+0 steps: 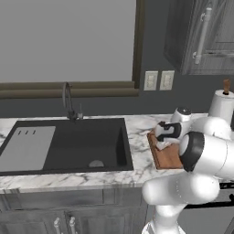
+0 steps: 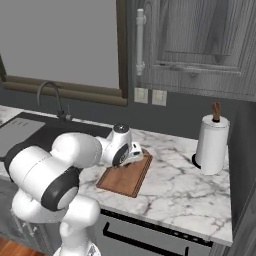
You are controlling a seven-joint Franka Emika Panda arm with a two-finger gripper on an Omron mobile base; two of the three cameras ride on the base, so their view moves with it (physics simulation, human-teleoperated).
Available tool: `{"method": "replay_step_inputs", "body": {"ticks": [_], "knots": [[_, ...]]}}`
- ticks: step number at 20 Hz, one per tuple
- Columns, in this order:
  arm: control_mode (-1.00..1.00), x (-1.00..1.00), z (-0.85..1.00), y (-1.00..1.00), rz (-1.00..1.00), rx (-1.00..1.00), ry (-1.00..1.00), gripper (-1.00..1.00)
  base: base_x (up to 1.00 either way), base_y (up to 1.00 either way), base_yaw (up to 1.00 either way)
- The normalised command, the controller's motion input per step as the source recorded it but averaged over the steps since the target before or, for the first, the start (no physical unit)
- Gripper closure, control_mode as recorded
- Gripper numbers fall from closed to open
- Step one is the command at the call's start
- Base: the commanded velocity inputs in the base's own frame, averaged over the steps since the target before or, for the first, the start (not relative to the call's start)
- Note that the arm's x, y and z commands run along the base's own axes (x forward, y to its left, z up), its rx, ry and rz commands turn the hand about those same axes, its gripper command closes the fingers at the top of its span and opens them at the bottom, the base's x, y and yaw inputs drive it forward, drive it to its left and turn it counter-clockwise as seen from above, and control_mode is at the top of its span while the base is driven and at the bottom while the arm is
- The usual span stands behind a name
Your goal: Retrieve the chicken drumstick from the fridge and place it on the cutting board.
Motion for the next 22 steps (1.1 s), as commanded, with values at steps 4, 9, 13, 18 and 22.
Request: {"method": "replay_step_inputs", "body": {"ticks": [4, 9, 13, 18, 22], "knots": [[-1.00, -0.94, 0.00, 0.00, 0.03, 0.00, -0.07, -1.00, 0.00, 0.00, 0.00], [-1.00, -0.46, 0.01, 0.00, 0.00, 0.00, -0.10, -1.00, 0.00, 0.00, 0.00], [-1.00, 0.34, -0.37, 0.00, 0.01, 0.00, 0.00, -1.00, 0.00, 0.00, 0.00], [-1.00, 0.48, -0.70, 0.00, 0.01, -0.02, 0.09, -1.00, 0.00, 0.00, 0.00], [-1.00, -0.05, -1.00, -0.05, 0.08, -0.06, 0.32, -1.00, 0.00, 0.00, 0.00]]}}
